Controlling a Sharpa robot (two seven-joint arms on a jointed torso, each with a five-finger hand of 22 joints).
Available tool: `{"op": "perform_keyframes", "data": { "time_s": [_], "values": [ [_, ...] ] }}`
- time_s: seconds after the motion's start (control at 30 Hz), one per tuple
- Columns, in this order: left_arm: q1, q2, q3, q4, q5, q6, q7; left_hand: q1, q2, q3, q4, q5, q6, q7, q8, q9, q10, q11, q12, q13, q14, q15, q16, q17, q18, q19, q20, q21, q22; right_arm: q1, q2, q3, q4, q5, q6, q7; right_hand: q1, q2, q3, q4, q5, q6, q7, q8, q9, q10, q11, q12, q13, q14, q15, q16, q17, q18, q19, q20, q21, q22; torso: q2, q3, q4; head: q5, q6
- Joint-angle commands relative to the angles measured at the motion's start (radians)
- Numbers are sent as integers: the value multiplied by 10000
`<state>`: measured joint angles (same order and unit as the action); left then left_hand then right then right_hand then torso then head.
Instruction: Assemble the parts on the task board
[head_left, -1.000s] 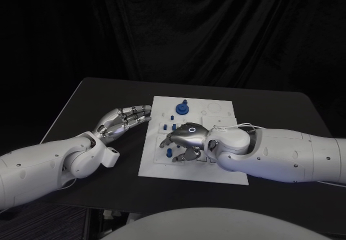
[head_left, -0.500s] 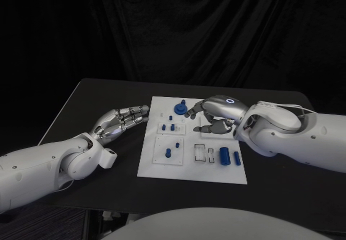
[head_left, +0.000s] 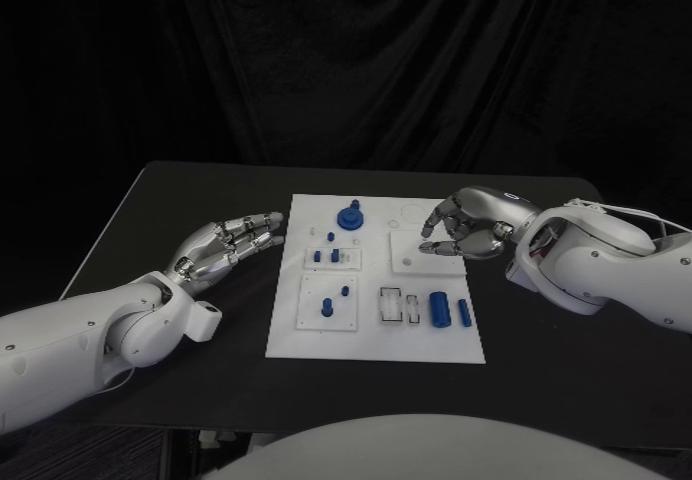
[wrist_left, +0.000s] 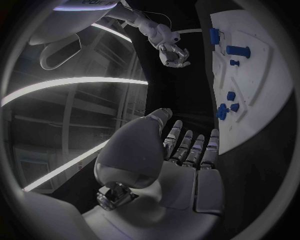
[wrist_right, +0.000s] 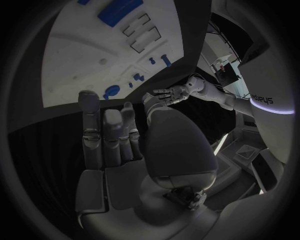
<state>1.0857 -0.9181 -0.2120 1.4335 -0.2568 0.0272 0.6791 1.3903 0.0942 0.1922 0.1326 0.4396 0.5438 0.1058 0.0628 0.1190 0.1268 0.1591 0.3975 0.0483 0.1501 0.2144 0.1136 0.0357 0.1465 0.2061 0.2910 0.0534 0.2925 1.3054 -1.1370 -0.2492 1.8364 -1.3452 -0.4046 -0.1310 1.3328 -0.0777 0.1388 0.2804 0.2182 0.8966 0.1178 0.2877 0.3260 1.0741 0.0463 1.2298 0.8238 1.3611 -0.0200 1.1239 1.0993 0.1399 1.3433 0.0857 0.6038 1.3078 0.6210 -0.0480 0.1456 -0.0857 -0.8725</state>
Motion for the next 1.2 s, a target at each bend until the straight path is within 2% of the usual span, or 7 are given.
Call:
{"op": "perform_keyframes", "data": {
  "time_s": [0.03,0.17,0.23,0.33,0.43,0.83,1.2],
  "values": [
    [-11,15,10,10,43,138,1042,23,90,-38,104,-7,-259,-14,-82,-63,-143,-104,-196,-30,-144,7,-79,-31,-52,-76,-10,-48,-55,-126,-114,-3,170,88,850,-2098,-684,142,-254,60,-91,-128,-64,430,263,659,-62,997,1619,316,-63,499,479,-29,320,-40,738,800,9,5,-54,-269,-1],
    [-11,14,10,25,43,150,1029,84,115,-32,105,14,-325,-25,-91,-80,-164,-134,-233,-33,-165,5,-90,-35,-50,-81,-9,-48,-70,-305,-208,-4,330,-253,1102,-2869,-834,71,-377,30,-64,-125,-202,1221,772,2392,-209,2247,4190,895,-200,1534,1479,-278,897,-182,2640,1184,18,13,-43,-545,-1],
    [-11,-5,10,42,43,154,1022,193,140,-5,69,63,-270,-18,-74,-73,-164,-132,-236,-30,-172,5,-91,-36,-47,-77,-6,-44,-79,-389,-227,-5,399,-508,1294,-3290,-972,0,-463,0,-8,114,-572,2151,1480,4967,-548,3410,7470,1835,-525,3554,3639,-862,1825,-485,6516,1944,16,15,-37,-641,-1],
    [-11,-35,10,61,43,152,1014,251,153,13,46,91,-234,-10,-63,-67,-154,-112,-224,-27,-166,5,-83,-34,-45,-69,-4,-39,-80,-486,-232,-5,465,-843,1573,-3787,-1847,20,-529,55,41,-49,-762,3132,2426,4967,-703,3410,7470,1939,-674,3871,4009,-1050,1987,-665,7761,2179,11,14,-44,-714,-1],
    [-11,-52,10,74,43,150,1000,283,164,26,36,113,-146,0,-46,-50,-141,-96,-197,-22,-163,8,-80,-33,-45,-66,-1,-37,-84,-636,-252,-5,551,-1149,1765,-4202,-2536,-48,-473,117,-156,-61,-827,3470,2815,4967,-797,3410,7470,1984,-737,4036,4199,-1112,2020,-718,8175,2259,5,8,-33,-784,-1],
    [-12,-78,10,85,43,196,951,404,193,82,-23,166,8,27,-10,-20,-107,-39,-158,-15,-132,44,-52,-26,-53,-33,9,-22,-75,-1101,-14,-5,703,-2102,2010,-5024,-3880,-423,-75,154,68,39,-948,3613,3385,4967,-911,3410,7470,2017,-839,4161,4325,-1128,1970,-808,8429,2278,18,18,-11,-833,-1],
    [-13,-83,10,76,43,197,917,489,206,132,-75,200,74,25,6,-7,-82,8,-119,-10,-51,76,13,-8,-69,5,13,-7,-63,-1322,95,-4,672,-2176,2229,-5226,-4350,-395,15,148,-501,69,-926,3254,3413,4967,-900,3410,7470,2017,-837,4164,4316,-1133,1955,-813,8515,2283,6,12,-11,-839,-1]
  ]
}}
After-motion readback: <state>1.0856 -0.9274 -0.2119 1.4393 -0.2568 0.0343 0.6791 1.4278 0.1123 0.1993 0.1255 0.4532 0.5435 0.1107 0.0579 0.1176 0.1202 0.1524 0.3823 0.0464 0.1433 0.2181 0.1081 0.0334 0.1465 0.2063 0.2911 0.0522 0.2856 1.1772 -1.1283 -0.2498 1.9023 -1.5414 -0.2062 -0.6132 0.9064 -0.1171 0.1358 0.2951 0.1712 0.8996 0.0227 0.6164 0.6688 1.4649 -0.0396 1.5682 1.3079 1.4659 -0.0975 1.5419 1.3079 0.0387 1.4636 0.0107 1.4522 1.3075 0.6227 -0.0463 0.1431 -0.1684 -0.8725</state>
